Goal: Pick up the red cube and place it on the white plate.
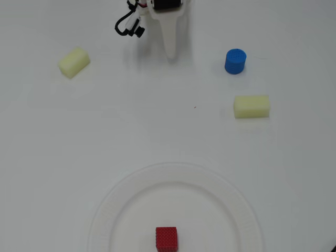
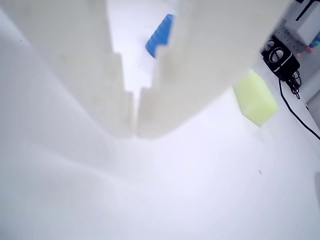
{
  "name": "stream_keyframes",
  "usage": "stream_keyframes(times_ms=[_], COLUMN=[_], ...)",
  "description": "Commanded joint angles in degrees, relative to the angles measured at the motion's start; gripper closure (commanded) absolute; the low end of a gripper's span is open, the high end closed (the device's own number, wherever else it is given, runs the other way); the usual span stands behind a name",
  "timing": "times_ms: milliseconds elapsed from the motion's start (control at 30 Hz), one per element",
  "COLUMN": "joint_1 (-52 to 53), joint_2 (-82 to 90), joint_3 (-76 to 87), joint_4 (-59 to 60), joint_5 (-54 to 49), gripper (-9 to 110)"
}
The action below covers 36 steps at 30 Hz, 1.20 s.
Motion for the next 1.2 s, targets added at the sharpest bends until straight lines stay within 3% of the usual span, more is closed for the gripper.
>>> stream_keyframes(times_ms=[0,167,1167], joint_1=[0.2,0.2,0.2], joint_2=[0.6,0.6,0.6], joint_3=[0.3,0.3,0.3], joint_4=[0.4,0.4,0.4], joint_5=[0.4,0.3,0.3], gripper=[101,97,97])
